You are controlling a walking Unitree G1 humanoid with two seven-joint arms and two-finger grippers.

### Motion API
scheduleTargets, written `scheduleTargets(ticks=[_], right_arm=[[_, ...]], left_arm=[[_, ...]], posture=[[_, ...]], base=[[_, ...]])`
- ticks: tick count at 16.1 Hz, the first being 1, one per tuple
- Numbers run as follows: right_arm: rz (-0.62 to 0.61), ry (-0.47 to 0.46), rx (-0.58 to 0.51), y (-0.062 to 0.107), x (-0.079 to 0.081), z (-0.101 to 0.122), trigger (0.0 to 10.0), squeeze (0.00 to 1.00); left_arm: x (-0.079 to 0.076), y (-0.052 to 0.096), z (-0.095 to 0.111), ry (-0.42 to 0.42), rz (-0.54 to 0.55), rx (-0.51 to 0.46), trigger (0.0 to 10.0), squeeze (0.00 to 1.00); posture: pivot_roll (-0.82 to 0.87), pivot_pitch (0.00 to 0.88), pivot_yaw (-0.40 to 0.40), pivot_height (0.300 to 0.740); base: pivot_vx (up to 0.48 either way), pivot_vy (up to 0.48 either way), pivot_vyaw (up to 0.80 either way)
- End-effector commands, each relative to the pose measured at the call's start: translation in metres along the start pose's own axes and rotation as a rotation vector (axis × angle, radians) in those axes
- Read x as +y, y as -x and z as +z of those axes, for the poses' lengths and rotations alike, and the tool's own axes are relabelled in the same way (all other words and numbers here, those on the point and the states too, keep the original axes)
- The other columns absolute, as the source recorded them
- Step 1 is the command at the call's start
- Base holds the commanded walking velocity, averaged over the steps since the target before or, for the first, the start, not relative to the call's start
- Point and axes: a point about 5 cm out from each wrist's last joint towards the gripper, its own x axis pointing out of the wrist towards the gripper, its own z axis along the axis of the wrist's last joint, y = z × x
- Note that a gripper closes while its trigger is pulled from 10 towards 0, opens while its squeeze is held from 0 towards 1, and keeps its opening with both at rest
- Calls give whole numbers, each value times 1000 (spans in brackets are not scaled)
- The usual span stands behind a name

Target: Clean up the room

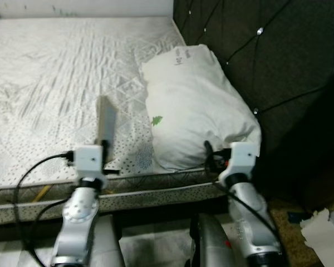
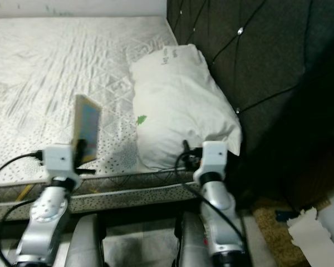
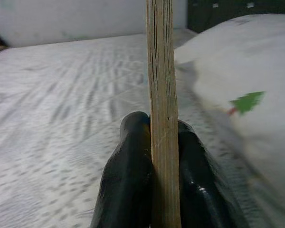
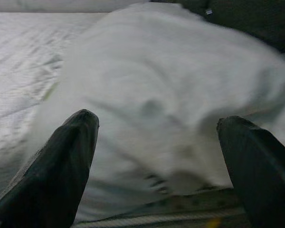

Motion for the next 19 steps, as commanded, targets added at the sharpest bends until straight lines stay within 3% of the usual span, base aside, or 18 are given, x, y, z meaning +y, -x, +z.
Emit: scheduleTargets(ticks=[1, 6, 8, 11, 14, 19], right_arm=[[5, 5, -8, -1, 0, 1, 10000, 0], [-8, 11, -6, -1, -4, 1, 10000, 0], [-13, 14, -5, -1, -6, 1, 10000, 0], [-22, 30, -18, 1, -9, 5, 10000, 0], [-54, 51, -23, 6, -21, 9, 10000, 0], [-57, 96, -23, 8, -35, 13, 10000, 0]], left_arm=[[3, -2, 6, 4, 13, -33, 10000, 0], [-8, -25, 16, 76, 59, -74, 10000, 0], [-19, -43, 22, 177, 42, -62, 10000, 0], [-21, -59, 16, 368, 68, 14, 10000, 0], [-30, -64, 5, 498, 77, 116, 10000, 0], [-46, -62, -7, 586, 10, 280, 10000, 0]], posture=[[30, 19, -12, 557], [8, 6, -24, 537], [6, 8, -28, 537], [-28, 20, -26, 537], [-61, 31, -29, 537], [-69, 33, -49, 537]], base=[[0, 0, 0], [0, 0, 0], [0, 0, 0], [0, 0, 0], [0, 0, 0], [0, 0, 0]])
